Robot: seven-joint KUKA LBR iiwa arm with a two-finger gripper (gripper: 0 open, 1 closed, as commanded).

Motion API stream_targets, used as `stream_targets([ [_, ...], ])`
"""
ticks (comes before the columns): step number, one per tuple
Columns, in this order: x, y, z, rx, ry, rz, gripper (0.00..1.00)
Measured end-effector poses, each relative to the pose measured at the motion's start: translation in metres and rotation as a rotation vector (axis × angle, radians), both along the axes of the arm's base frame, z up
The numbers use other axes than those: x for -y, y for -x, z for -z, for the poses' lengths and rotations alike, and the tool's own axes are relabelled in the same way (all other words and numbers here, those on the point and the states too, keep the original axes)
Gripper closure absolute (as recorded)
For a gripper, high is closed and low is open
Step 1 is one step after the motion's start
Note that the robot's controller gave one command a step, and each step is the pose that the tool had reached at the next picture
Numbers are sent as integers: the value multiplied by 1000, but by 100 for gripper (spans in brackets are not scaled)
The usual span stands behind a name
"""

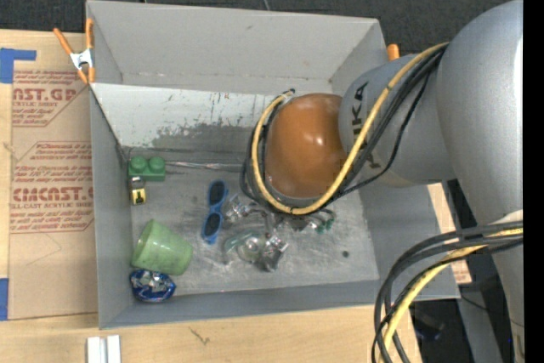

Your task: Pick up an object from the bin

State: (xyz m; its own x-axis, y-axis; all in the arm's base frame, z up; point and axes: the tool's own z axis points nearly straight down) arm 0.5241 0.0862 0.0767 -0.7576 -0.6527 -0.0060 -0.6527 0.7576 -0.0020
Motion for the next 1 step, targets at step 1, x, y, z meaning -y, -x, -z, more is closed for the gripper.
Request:
stream_targets([
  [1,-1,-2,-2,6,-2,0,100],
])
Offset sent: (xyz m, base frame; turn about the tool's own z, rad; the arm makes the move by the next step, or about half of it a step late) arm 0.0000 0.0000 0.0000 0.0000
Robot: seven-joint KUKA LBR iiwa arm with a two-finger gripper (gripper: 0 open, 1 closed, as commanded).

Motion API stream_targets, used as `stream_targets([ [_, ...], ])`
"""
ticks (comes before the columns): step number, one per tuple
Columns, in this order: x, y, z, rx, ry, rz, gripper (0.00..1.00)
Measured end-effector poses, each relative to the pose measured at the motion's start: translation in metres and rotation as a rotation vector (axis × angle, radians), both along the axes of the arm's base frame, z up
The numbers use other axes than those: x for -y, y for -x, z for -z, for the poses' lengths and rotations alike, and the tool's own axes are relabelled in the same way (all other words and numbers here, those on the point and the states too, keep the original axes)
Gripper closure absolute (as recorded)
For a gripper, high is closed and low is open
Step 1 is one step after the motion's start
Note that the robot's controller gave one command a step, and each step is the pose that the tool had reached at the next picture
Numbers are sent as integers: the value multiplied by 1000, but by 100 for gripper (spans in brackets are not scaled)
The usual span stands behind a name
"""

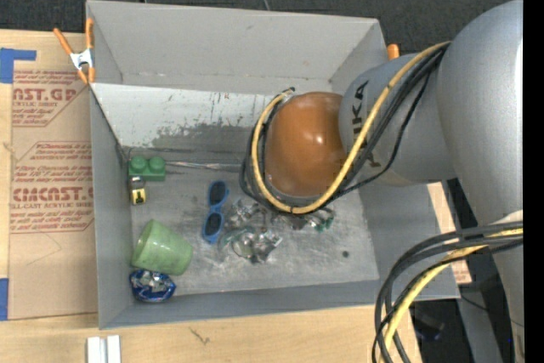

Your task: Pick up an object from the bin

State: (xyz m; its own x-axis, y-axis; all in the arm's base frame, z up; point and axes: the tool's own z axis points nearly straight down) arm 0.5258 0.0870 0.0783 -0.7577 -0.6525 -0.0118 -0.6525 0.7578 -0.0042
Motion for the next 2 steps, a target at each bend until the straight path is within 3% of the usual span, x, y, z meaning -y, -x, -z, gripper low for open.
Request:
stream_targets([
  [1,2,9,-120,-4,4,-248,100],
  [2,8,29,-207,-6,6,-567,100],
])
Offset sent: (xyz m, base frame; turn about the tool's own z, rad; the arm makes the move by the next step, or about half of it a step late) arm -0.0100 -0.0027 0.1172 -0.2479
